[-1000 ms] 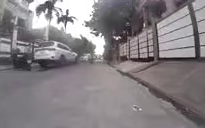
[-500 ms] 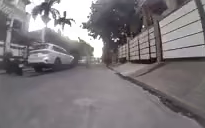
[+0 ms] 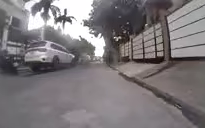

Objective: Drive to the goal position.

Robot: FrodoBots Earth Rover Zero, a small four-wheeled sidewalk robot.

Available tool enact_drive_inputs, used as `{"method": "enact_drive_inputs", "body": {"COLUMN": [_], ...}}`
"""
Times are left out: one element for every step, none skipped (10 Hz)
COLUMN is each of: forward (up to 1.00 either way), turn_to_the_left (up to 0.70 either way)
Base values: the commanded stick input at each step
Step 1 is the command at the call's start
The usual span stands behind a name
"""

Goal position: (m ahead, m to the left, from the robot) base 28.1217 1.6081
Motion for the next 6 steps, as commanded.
{"method": "enact_drive_inputs", "body": {"forward": [1.00, 1.00, 1.00, 1.00, 1.00, 1.00], "turn_to_the_left": [-0.40, -0.40, -0.40, -0.09, 0.00, 0.00]}}
